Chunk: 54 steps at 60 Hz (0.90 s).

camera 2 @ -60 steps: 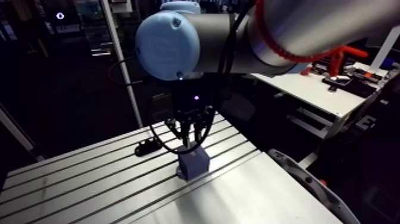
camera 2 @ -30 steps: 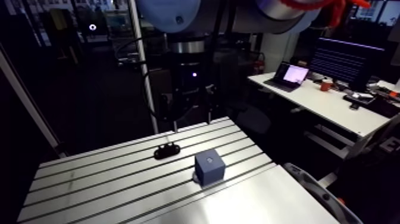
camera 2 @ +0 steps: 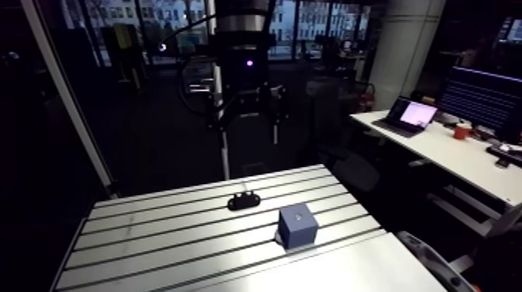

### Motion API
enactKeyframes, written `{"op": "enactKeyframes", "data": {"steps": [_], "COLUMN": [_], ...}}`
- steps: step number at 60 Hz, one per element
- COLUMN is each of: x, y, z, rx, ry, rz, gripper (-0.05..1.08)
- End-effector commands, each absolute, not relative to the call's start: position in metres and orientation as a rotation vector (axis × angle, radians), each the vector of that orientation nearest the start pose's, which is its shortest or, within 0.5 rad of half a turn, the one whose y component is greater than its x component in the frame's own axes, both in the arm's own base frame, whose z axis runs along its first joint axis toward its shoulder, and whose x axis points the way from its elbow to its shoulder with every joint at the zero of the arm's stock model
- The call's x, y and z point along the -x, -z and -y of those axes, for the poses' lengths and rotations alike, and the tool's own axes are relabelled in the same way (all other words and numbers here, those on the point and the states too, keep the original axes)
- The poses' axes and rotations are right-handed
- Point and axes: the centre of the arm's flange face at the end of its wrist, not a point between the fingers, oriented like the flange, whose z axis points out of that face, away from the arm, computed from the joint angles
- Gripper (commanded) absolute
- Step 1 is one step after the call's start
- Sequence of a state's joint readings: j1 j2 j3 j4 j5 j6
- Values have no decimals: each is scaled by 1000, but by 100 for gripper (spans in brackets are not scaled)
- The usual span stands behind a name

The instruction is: Pick up the M10 bolt and insert it into the hex recess until seated.

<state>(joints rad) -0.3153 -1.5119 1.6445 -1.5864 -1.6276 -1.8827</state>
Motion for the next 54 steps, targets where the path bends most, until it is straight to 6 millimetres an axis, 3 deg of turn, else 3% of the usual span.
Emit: {"op": "enactKeyframes", "data": {"steps": [1,28,43,54], "x": [512,513,515,518], "y": [-473,-488,-485,-502], "z": [32,38,39,39], "rx": [47,46,28,20], "ry": [-42,-48,-42,-42], "rz": [-3030,-3066,-3059,-3091], "gripper": [1,1,1,1]}}
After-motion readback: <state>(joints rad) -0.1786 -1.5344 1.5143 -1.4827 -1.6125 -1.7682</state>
